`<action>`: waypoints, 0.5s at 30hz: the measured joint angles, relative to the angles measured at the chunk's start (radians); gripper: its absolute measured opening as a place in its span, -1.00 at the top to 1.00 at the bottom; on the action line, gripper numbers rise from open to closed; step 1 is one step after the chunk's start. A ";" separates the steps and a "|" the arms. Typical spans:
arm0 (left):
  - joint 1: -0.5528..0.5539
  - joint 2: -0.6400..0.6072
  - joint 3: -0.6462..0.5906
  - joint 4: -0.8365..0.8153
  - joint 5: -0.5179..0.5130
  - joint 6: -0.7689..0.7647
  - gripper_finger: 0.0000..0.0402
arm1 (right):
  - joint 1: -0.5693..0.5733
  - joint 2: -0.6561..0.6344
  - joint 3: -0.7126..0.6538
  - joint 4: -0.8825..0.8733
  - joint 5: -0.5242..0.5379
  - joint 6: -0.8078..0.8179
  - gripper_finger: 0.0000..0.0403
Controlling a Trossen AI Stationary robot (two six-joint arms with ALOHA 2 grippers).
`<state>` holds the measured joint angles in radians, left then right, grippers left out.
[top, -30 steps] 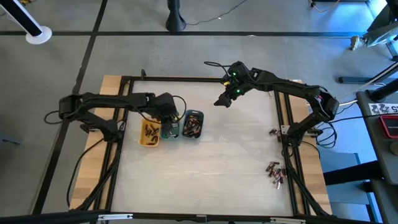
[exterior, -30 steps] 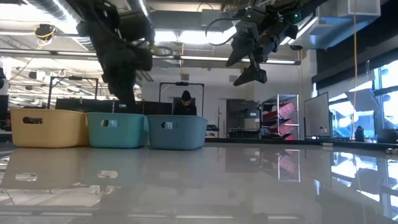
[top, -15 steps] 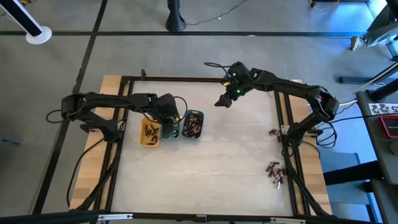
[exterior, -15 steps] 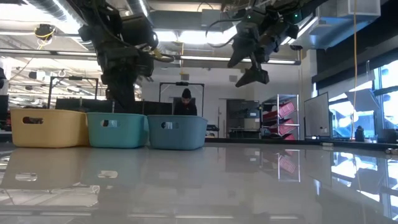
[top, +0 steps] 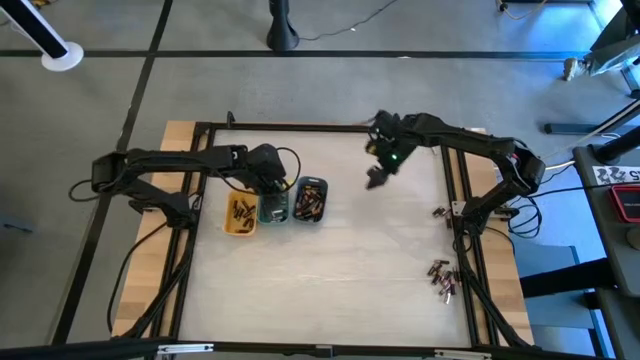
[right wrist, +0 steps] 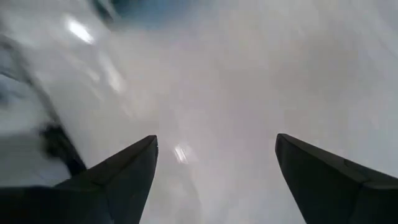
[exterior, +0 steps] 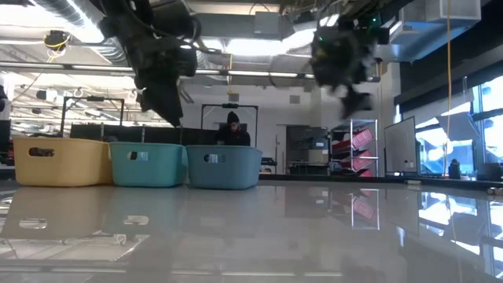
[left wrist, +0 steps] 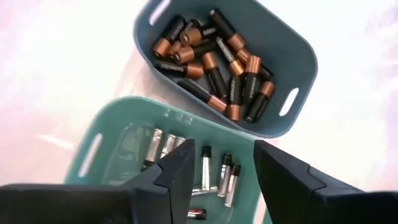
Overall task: Sort batteries
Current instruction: Put the large black battery into the blue bin
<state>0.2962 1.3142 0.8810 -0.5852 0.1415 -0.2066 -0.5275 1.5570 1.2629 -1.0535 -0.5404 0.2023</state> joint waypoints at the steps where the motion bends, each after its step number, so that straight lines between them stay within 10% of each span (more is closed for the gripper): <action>1: 0.000 -0.007 0.000 -0.002 -0.010 0.006 0.23 | 0.009 0.000 0.000 -0.088 0.041 -0.020 -0.63; 6: 0.000 -0.040 0.000 -0.001 -0.045 0.037 0.23 | 0.075 0.000 0.000 -0.420 0.289 -0.061 -0.63; 15: -0.003 -0.047 0.000 -0.001 -0.060 0.053 0.23 | 0.383 -0.037 -0.002 -0.479 0.216 0.183 -0.63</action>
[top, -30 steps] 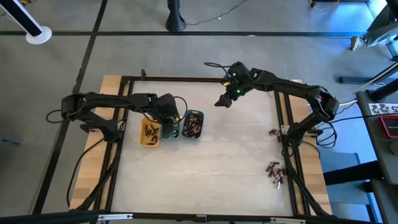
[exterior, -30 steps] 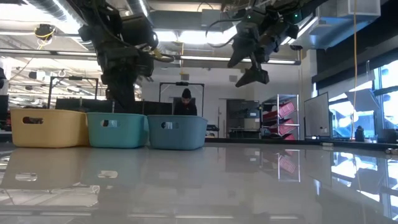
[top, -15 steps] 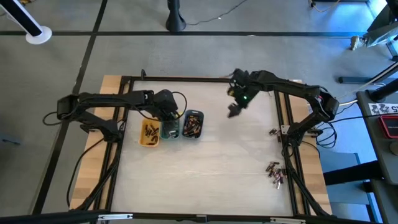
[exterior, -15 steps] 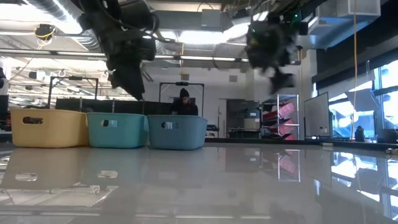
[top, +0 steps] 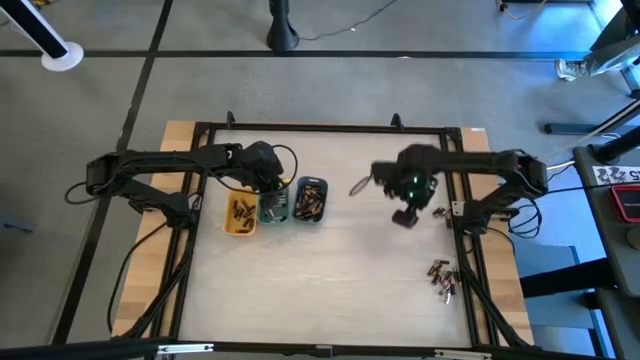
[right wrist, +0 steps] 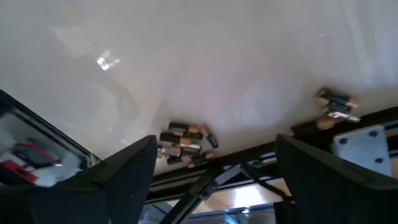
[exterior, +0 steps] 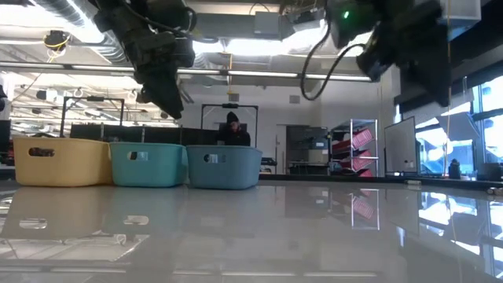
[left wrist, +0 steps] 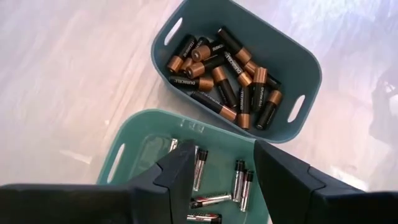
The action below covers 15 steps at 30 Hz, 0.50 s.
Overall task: Sort batteries
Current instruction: Put the large black battery into the blue bin
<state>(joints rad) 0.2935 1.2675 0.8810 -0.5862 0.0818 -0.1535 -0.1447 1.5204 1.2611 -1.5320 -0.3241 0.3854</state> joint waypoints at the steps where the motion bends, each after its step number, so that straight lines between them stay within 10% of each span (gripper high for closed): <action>1: 0.000 0.000 0.000 -0.001 0.000 0.005 0.23 | 0.038 -0.001 -0.006 0.005 0.004 0.018 -0.63; 15: 0.003 0.000 0.000 0.067 0.000 0.129 0.23 | 0.387 -0.042 -0.388 0.187 -0.040 0.192 -0.63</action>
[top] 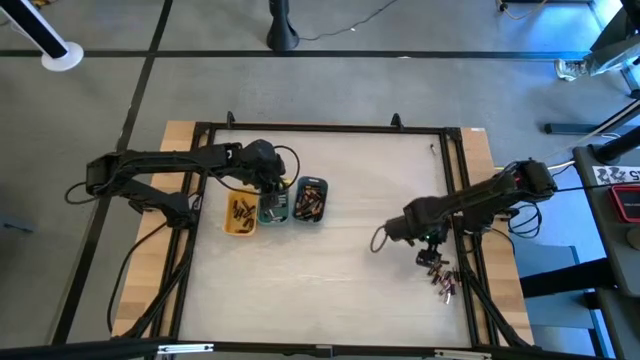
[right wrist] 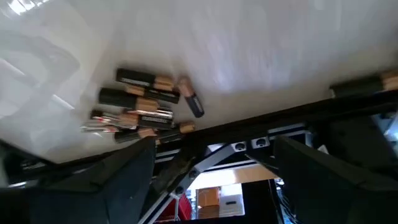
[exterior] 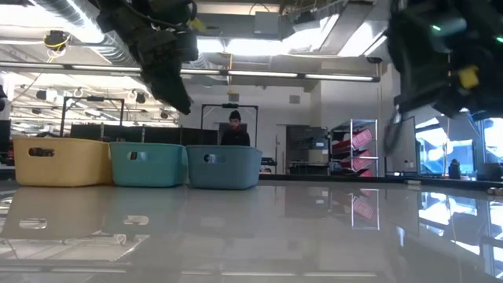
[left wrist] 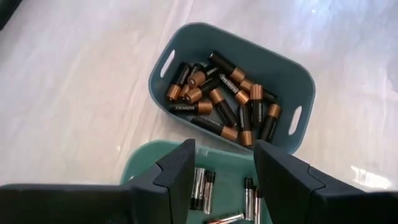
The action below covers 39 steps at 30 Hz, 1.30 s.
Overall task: Sort batteries
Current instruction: Put the large black battery into the blue bin
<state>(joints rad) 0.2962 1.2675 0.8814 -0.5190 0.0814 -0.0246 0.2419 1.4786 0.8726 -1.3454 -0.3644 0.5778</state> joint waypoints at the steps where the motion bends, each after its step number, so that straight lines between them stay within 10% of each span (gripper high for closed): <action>1: 0.000 0.000 0.000 0.003 0.000 0.000 0.23 | 0.008 -0.011 -0.025 0.013 -0.002 0.019 -0.63; 18: 0.006 0.000 0.000 0.072 -0.011 -0.045 0.23 | 0.174 -0.037 -0.180 0.247 -0.044 0.259 -0.39; 39: 0.034 0.000 0.000 0.093 -0.011 -0.065 0.23 | 0.216 -0.037 -0.059 0.283 -0.119 0.491 -0.39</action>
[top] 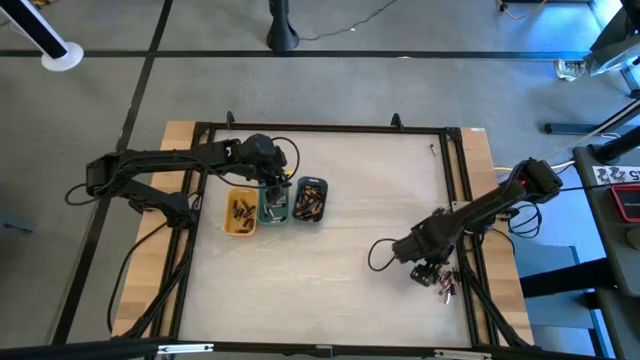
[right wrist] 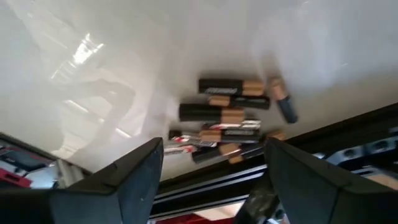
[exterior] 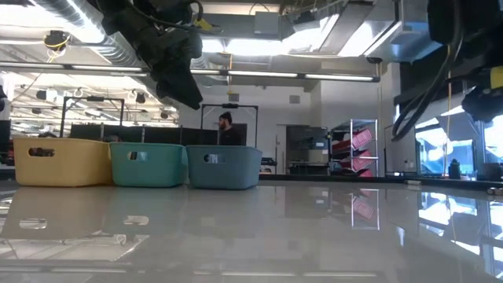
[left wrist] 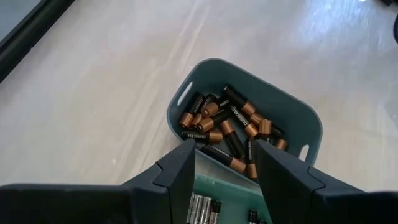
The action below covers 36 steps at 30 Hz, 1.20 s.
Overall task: Sort batteries
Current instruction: Put the large black battery into the blue bin
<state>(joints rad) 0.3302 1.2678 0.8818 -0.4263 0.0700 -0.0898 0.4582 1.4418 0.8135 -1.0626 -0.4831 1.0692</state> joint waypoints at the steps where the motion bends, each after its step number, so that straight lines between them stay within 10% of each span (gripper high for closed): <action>1: 0.000 0.000 0.000 0.000 0.000 -0.001 0.23 | 0.008 0.000 0.000 0.007 -0.009 0.012 -0.39; 20: -0.003 0.000 0.000 -0.003 0.111 0.097 0.23 | 0.053 0.000 0.005 0.068 -0.048 0.261 -0.75; 36: -0.003 0.000 0.000 0.121 0.115 -0.122 0.23 | 0.167 0.001 0.101 0.061 0.230 0.219 -0.75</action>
<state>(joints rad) 0.3267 1.2682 0.8818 -0.3056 0.1855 -0.2121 0.6255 1.4425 0.9150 -1.0016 -0.2531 1.2882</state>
